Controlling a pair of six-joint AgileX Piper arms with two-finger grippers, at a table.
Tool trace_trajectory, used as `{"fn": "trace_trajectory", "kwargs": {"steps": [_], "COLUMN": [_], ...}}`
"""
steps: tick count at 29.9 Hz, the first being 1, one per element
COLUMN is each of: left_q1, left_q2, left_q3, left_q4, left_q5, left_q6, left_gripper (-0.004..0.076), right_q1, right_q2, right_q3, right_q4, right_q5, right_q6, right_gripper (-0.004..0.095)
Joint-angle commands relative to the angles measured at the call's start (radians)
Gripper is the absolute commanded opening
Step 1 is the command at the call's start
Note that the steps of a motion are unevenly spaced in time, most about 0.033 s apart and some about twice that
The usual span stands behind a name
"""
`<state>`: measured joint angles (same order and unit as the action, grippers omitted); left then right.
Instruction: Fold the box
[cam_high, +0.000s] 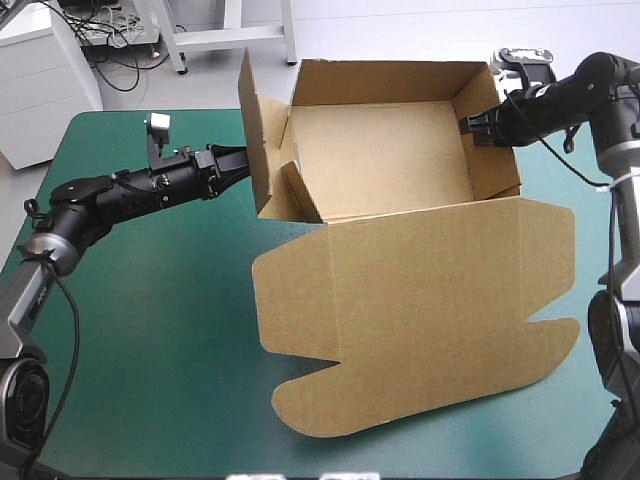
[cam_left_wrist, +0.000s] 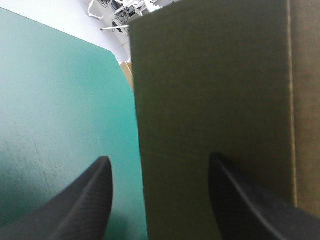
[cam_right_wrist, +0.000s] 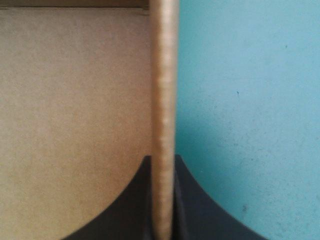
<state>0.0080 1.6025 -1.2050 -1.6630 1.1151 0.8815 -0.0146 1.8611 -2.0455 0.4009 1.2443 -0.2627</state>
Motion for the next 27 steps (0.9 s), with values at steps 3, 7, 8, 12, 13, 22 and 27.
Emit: {"fn": "trace_trajectory", "kwargs": {"steps": [3,7,8,12,13,22,27], "left_q1": [-0.073,-0.098,-0.1,-0.102,-0.102,-0.161,-0.175], "left_q2": [-0.039,-0.039,-0.039,-0.039,-0.039,-0.039,-0.039], "left_q3": [-0.033,-0.037,-0.043,-0.092,-0.11,-0.215,-0.25], "left_q4": [-0.126,-0.126,-0.126,-0.126,-0.126,-0.118,-0.099], "left_q5": [-0.016,-0.043,-0.049,-0.043,-0.04,-0.075,-0.088], "left_q6": [0.005,0.005,0.005,-0.019,-0.023,-0.063,-0.071], "left_gripper": [0.0407,0.0407,0.0407,0.0408,0.0408,0.0475,0.05], "right_q1": [-0.002,-0.002,-0.002,-0.002,-0.002,-0.002,-0.002], "right_q2": [-0.041,-0.037,-0.037,-0.037,-0.037,-0.037,-0.037], "right_q3": [-0.023,-0.023,-0.023,-0.023,-0.023,-0.023,-0.023], "right_q4": [0.05,0.05,0.05,0.048,0.046,0.046,0.046], "right_q5": [-0.03,-0.03,-0.032,-0.039,-0.039,-0.044,-0.044], "right_q6": [0.005,0.005,0.005,0.005,0.005,0.01,0.017], "right_gripper": [-0.0021,-0.0022,-0.0021,-0.0021,-0.0021,-0.0021,-0.0021]}}
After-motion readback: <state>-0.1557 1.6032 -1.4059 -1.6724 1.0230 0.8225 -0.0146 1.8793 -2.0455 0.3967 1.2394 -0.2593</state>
